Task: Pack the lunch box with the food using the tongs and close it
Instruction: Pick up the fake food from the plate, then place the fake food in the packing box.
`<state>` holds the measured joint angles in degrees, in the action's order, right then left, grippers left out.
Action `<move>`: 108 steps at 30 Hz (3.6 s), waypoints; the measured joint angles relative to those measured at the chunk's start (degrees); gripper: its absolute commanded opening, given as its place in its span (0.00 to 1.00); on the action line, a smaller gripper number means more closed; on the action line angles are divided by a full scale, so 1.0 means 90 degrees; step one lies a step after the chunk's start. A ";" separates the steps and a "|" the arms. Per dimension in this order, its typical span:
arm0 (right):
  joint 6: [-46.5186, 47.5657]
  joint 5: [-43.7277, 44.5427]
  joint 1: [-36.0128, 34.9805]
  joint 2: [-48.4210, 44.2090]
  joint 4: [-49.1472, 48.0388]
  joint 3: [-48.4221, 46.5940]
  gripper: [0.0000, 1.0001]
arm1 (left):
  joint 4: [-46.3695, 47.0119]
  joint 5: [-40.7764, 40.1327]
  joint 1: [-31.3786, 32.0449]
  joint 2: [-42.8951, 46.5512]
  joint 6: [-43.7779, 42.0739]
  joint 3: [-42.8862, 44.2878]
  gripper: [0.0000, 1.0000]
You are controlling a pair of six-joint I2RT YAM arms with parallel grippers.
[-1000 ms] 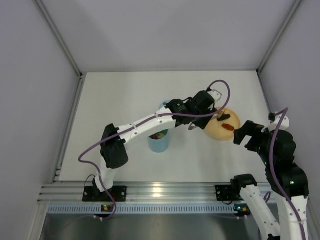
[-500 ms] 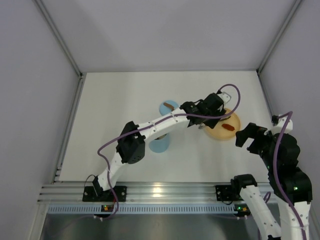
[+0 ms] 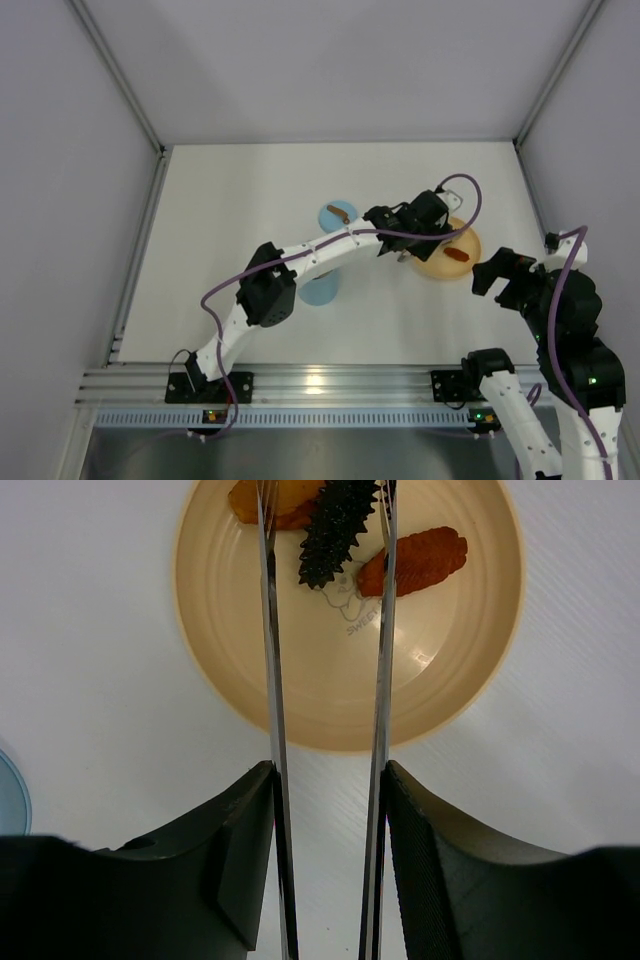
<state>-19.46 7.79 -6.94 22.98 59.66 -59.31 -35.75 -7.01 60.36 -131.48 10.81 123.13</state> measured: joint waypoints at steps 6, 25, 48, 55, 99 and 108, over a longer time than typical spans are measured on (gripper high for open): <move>0.0024 0.0012 0.0000 0.0000 0.0000 0.0000 0.99 | 0.0017 0.0075 0.0000 0.0000 0.0005 -0.0129 0.50; 0.0044 0.0032 0.0000 -0.0010 0.0002 0.0000 0.99 | -0.0046 0.0236 0.0000 0.0046 0.0027 -0.0639 0.48; 0.0046 0.0134 0.0000 -0.0007 0.0002 -0.0010 0.99 | -0.0114 0.0350 -0.0005 0.0607 0.0024 -0.0792 0.46; 0.0046 0.0134 0.0000 -0.0007 0.0002 -0.0010 1.00 | -0.0187 0.0347 -0.0005 0.0607 0.0019 -0.0792 0.46; 0.0041 0.0202 0.0000 -0.0002 -0.0007 -0.0010 0.99 | -0.1394 -0.0126 0.0000 0.2739 0.0481 -0.0763 0.18; 0.0039 0.0165 0.0000 0.0175 -0.0058 0.0002 1.00 | -0.2336 -0.0736 -0.0005 0.4833 0.0954 -0.2441 0.20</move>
<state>-19.11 9.28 -6.94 24.56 59.13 -59.29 -56.77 -13.63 60.31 -87.99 19.40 101.16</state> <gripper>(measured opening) 0.993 0.350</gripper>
